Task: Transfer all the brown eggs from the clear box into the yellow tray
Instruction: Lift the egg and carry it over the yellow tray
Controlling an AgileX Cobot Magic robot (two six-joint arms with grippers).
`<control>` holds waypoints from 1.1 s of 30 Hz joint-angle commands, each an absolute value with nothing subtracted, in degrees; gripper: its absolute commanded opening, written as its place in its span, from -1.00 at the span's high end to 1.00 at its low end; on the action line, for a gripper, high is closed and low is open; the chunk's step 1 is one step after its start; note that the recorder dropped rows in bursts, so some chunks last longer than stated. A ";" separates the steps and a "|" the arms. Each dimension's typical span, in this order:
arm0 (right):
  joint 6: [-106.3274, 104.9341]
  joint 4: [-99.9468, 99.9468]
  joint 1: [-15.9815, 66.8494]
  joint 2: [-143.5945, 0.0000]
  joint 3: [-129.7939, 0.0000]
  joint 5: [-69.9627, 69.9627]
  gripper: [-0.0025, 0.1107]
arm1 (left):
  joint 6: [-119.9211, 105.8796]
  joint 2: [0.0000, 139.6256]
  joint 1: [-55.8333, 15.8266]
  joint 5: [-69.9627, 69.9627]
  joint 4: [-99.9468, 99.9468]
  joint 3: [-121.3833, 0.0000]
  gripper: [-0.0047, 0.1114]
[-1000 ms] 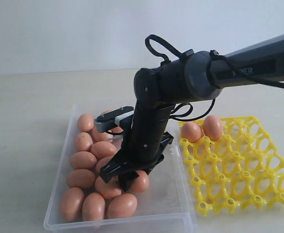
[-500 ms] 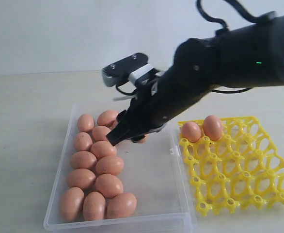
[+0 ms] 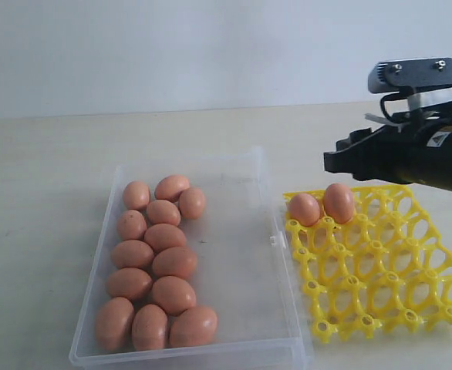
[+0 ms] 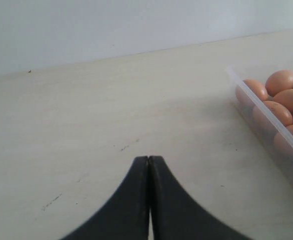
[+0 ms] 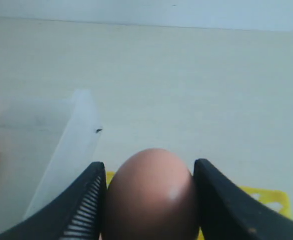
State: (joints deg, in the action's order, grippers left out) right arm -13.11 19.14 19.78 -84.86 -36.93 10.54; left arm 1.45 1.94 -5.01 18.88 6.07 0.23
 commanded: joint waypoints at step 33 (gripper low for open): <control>-7.28 13.28 9.87 -102.93 -43.94 12.05 0.96 | 1.70 1.98 -5.19 18.09 5.99 0.00 0.92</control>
State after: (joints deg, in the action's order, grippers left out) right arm -7.57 14.11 10.15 -102.29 -43.60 11.22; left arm 1.45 1.94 -5.01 18.88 6.07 0.23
